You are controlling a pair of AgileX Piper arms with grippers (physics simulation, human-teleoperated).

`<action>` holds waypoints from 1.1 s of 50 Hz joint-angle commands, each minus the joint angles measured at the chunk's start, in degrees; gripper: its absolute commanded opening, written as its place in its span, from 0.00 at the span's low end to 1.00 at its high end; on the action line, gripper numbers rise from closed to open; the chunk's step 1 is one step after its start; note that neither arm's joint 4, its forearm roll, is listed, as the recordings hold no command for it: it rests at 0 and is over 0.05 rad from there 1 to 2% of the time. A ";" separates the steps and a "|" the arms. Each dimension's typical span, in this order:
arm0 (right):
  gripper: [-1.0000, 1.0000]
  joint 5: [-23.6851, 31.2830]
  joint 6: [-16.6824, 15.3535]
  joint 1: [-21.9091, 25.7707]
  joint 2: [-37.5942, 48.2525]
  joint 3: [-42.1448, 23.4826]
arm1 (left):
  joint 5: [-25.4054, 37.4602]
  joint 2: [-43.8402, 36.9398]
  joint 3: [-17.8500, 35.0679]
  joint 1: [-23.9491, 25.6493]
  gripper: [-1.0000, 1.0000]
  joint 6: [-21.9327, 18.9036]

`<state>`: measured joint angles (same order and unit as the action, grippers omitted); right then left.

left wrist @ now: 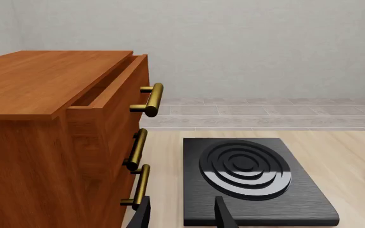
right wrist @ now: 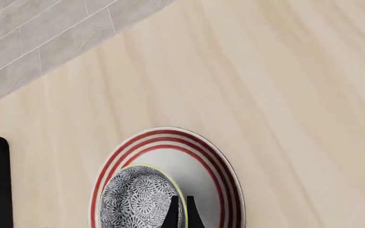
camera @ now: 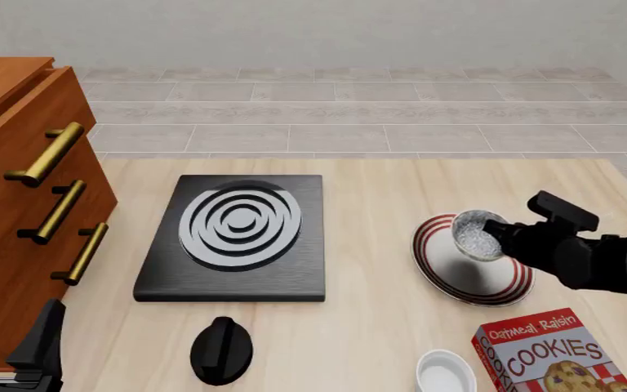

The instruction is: Pick the akita bowl on the cookies box and place it on the plate.

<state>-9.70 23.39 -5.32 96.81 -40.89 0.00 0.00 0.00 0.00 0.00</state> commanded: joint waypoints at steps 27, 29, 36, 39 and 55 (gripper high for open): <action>0.00 -2.60 0.72 0.09 2.03 0.94 | 0.00 0.00 0.00 0.00 1.00 0.00; 0.00 -2.72 0.72 0.03 2.10 1.00 | 0.00 0.00 0.00 0.00 1.00 0.00; 0.00 -3.28 1.07 0.31 2.52 1.27 | 0.00 0.00 0.00 0.00 1.00 0.00; 0.00 -3.25 1.10 0.33 2.55 1.24 | 0.00 0.00 0.00 0.00 1.00 0.00; 0.00 -3.60 0.98 0.62 3.24 1.04 | 0.00 0.00 0.00 0.00 1.00 0.00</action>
<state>-12.92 24.12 -4.86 99.86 -39.60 0.00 0.00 0.00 0.00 0.00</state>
